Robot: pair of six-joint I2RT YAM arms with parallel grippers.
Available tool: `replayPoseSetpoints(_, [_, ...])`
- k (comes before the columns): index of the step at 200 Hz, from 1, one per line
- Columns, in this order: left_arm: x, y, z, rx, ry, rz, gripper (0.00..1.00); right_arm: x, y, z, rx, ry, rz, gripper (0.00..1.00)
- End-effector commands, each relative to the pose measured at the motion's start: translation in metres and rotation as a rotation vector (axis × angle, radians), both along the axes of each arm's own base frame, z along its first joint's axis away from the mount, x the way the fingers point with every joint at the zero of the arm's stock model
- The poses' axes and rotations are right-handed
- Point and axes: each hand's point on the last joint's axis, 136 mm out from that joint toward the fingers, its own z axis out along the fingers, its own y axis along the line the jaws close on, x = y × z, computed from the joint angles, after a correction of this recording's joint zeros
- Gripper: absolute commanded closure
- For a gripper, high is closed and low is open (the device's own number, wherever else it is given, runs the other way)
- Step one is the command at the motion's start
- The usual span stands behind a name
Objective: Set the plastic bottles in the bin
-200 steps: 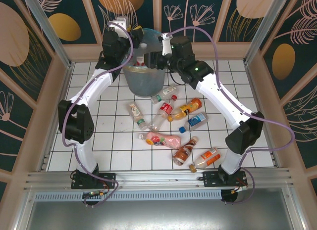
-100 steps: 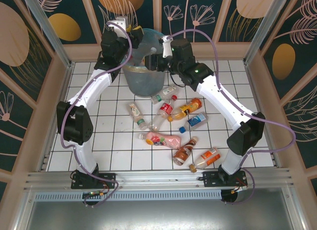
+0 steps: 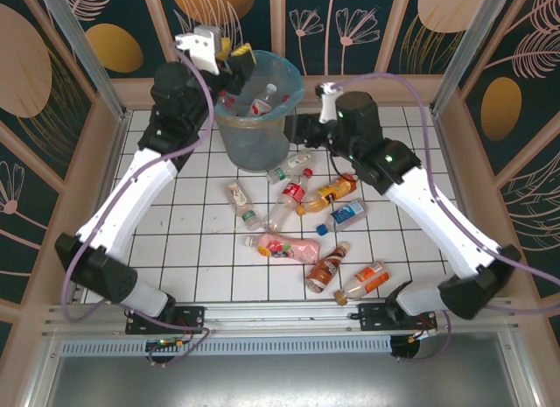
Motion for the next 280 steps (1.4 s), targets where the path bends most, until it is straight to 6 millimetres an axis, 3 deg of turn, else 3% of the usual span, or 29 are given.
replayPoseSetpoints(1, [-0.013,-0.022,-0.065,0.136,0.115,-0.012,0.46,-0.011,-0.038,-0.046,-0.056,0.112,-0.136,0.34])
replayPoseSetpoints(19, [-0.037,-0.042,-0.102,0.2,0.167,-0.078,0.46,-0.025,-0.052,-0.079,-0.085,0.182,-0.153,0.35])
replayPoseSetpoints(44, [-0.068,-0.054,-0.151,0.246,0.247,-0.175,0.46,-0.044,-0.049,-0.124,-0.114,0.254,-0.075,0.37])
replayPoseSetpoints(91, [-0.077,-0.046,-0.245,0.274,0.53,-0.16,0.45,-0.036,-0.049,-0.189,-0.161,0.377,-0.114,0.4])
replayPoseSetpoints(116, [-0.073,-0.05,-0.278,0.285,0.633,-0.153,0.44,-0.025,-0.052,-0.212,-0.153,0.444,-0.138,0.44])
replayPoseSetpoints(155, [-0.062,-0.057,-0.332,0.382,0.746,-0.107,0.41,-0.015,-0.057,-0.216,-0.101,0.456,-0.156,0.46])
replayPoseSetpoints(182, [-0.064,-0.072,-0.345,0.406,0.743,-0.127,0.39,0.004,-0.075,-0.219,-0.02,0.457,-0.191,0.47])
replayPoseSetpoints(220, [-0.059,-0.074,-0.357,0.419,0.76,-0.115,0.4,0.038,-0.065,-0.216,0.067,0.444,-0.169,0.47])
replayPoseSetpoints(252, [-0.062,-0.066,-0.364,0.444,0.777,-0.085,0.4,0.061,-0.05,-0.237,0.089,0.518,-0.137,0.48])
replayPoseSetpoints(280, [-0.065,-0.056,-0.36,0.449,0.764,-0.057,0.4,0.074,-0.051,-0.262,0.079,0.576,-0.156,0.46])
